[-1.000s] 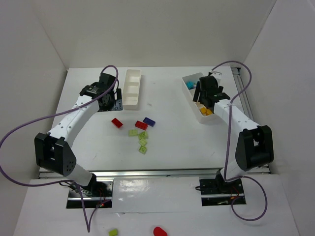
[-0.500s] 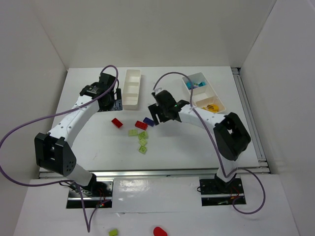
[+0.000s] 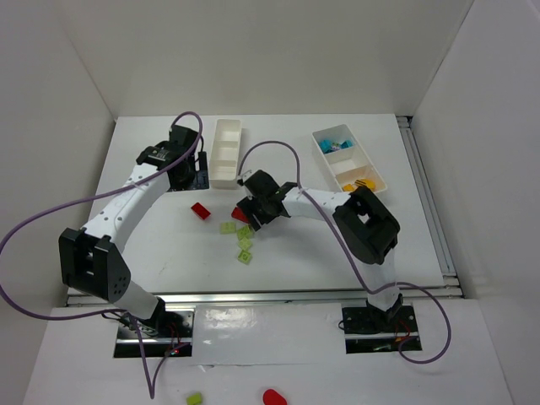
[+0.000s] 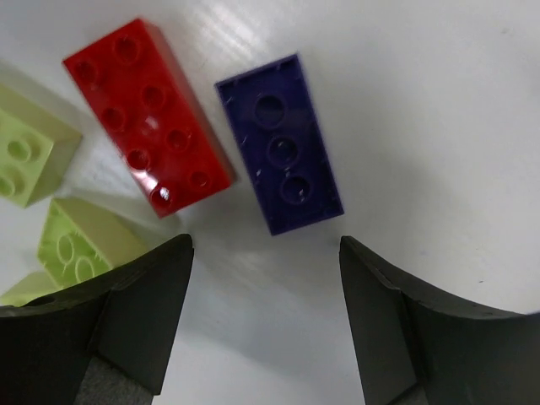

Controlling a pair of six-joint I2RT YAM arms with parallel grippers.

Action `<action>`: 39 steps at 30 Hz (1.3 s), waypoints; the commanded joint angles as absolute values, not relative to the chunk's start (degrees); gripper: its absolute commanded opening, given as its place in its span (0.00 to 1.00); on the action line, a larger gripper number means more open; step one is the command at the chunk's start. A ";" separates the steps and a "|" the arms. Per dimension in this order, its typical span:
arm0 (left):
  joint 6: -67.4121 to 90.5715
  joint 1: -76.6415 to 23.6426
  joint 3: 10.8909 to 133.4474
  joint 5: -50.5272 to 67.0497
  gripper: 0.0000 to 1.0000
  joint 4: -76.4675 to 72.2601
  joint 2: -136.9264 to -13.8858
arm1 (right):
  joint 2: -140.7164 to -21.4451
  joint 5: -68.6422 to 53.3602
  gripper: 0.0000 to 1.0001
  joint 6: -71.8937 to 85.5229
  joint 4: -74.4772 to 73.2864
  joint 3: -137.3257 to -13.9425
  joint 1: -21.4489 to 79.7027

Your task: Sort the legos into containers by color

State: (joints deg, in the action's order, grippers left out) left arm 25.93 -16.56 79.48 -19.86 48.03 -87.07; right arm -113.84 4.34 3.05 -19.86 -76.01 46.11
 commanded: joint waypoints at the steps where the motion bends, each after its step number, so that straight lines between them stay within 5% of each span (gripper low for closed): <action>1: 26.89 -16.79 79.63 -21.18 0.95 48.87 -84.11 | -115.13 7.29 0.76 1.93 -16.17 -78.22 46.14; 11: 26.37 -16.79 80.68 -21.18 0.96 48.87 -84.64 | -118.48 4.31 0.68 3.95 -11.43 -79.37 42.89; 15: 26.37 -16.79 80.68 -21.18 0.96 48.87 -84.64 | -117.43 4.31 0.43 3.96 -10.90 -79.37 42.89; 18: 26.37 -16.79 80.68 -21.18 0.96 48.87 -84.64 | -116.02 4.83 0.33 3.96 -11.51 -79.37 42.89; 30: 25.76 -16.79 84.38 -20.74 0.96 49.39 -86.31 | -111.27 5.98 0.32 3.96 -12.92 -86.30 42.89; 39: 28.38 -13.97 83.33 -20.39 0.96 50.19 -84.81 | -120.93 5.27 0.32 3.96 -12.22 -102.11 42.89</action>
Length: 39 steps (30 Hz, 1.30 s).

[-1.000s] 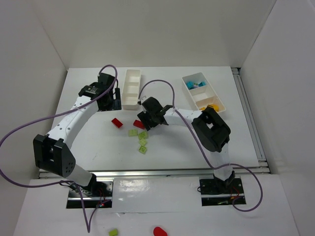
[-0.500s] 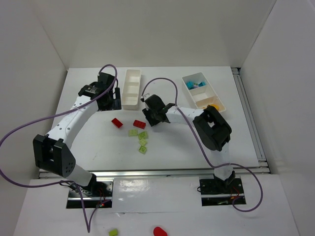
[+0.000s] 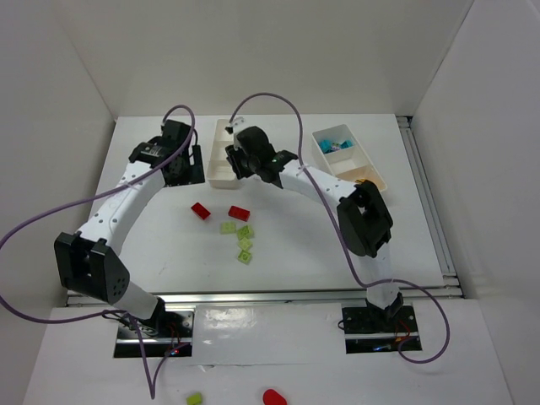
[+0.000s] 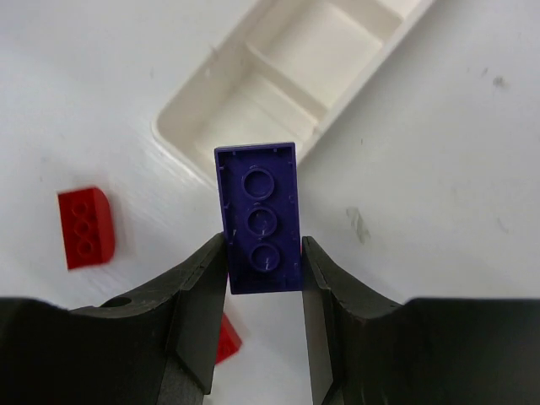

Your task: Sort the legos into containers by color

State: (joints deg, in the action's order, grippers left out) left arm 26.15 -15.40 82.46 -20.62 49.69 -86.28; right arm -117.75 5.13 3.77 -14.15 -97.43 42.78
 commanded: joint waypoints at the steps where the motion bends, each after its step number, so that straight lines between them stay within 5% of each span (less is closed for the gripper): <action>1: 28.91 -13.37 83.32 -20.39 0.96 50.19 -84.29 | -121.89 4.66 0.32 3.96 -12.22 -103.52 42.89; 11: 32.17 -9.23 79.64 -15.30 0.96 50.19 -81.04 | -135.43 3.60 0.34 5.09 -13.27 -121.37 43.95; 15: 32.17 -8.61 79.63 -14.77 0.96 50.19 -81.04 | -136.68 4.30 0.62 5.10 -14.68 -124.10 44.47; 18: 30.77 -8.09 79.63 -14.77 0.92 50.19 -81.04 | -133.70 6.84 0.68 4.40 -14.68 -124.10 44.99; 25: 29.54 -8.79 82.88 -16.08 0.91 49.57 -81.73 | -123.08 13.52 0.66 3.78 -15.21 -117.00 44.22; 32: 31.72 -12.12 78.24 -10.73 0.91 48.26 -86.92 | -104.52 15.73 0.64 10.71 -15.04 -90.32 38.24; 39: 47.10 -13.18 71.90 -8.25 0.95 43.86 -94.38 | -95.81 15.21 0.74 13.71 -20.38 -81.74 34.28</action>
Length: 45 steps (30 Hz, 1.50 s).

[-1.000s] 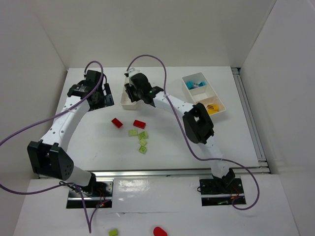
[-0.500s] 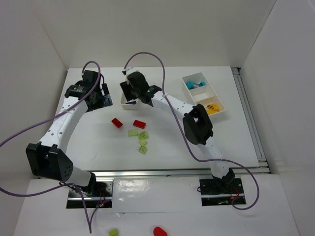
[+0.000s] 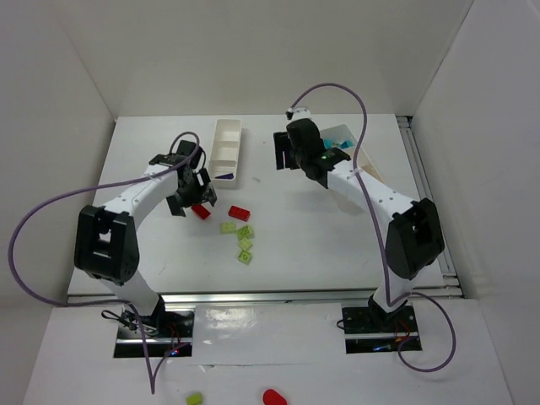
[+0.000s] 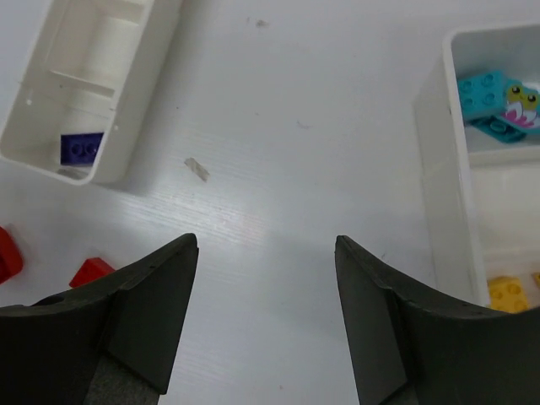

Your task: Sort the legos into containers by color

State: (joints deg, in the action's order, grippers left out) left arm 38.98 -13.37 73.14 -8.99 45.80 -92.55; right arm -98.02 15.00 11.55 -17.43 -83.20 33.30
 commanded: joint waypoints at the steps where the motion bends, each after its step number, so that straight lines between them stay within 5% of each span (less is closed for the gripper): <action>1: 48.94 -13.71 71.89 -9.74 0.98 43.86 -96.48 | -95.10 15.21 0.74 13.71 -21.00 -81.74 34.28; 8: 54.40 -13.71 73.13 -11.43 0.96 39.91 -102.12 | -93.16 13.01 0.75 11.87 -25.31 -81.21 33.66; 23: 52.04 -13.71 77.34 -16.08 0.42 41.48 -104.86 | -91.41 13.45 0.75 11.34 -26.89 -79.01 32.61; 31: 38.86 -14.77 88.84 -12.75 0.42 42.10 -102.39 | -92.54 12.22 0.75 12.39 -26.89 -78.49 30.85; 45: 35.07 -14.77 122.42 -10.98 0.45 42.63 -127.51 | -96.59 11.69 0.75 12.40 -30.40 -84.29 27.60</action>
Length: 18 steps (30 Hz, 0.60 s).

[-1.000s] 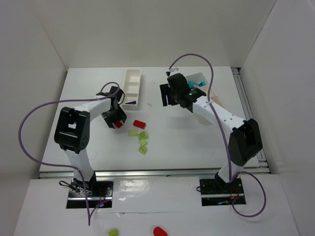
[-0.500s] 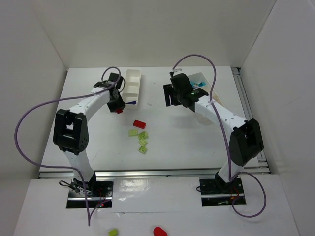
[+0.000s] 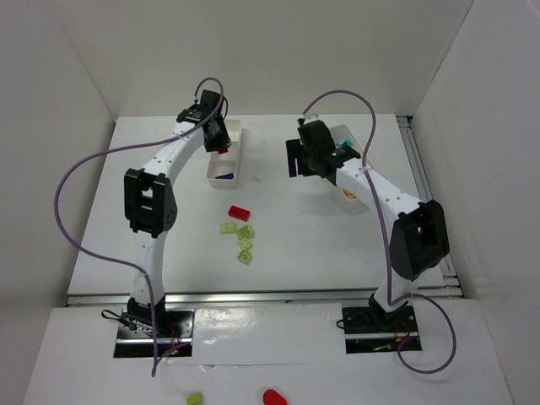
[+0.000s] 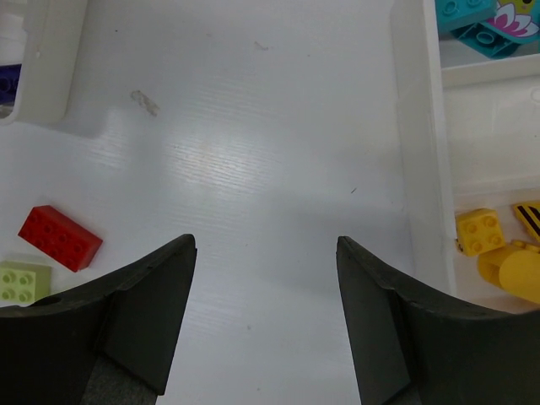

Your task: Sort the legos into containers by color

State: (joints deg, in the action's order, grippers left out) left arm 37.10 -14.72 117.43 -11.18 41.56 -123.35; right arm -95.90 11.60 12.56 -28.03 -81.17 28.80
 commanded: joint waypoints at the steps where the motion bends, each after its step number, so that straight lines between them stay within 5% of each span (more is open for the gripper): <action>1: 35.07 -14.77 123.91 -10.99 0.45 42.63 -128.83 | -97.11 11.69 0.75 12.39 -30.41 -84.29 27.60; 18: 33.49 -14.24 130.69 -11.79 0.50 42.19 -138.69 | -97.12 10.11 0.75 12.92 -30.41 -81.91 26.54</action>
State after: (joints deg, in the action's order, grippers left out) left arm 34.61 -14.70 128.79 -11.68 42.85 -136.88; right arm -97.03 10.76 12.58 -30.13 -81.65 26.74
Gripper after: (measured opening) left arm 0.496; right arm 0.747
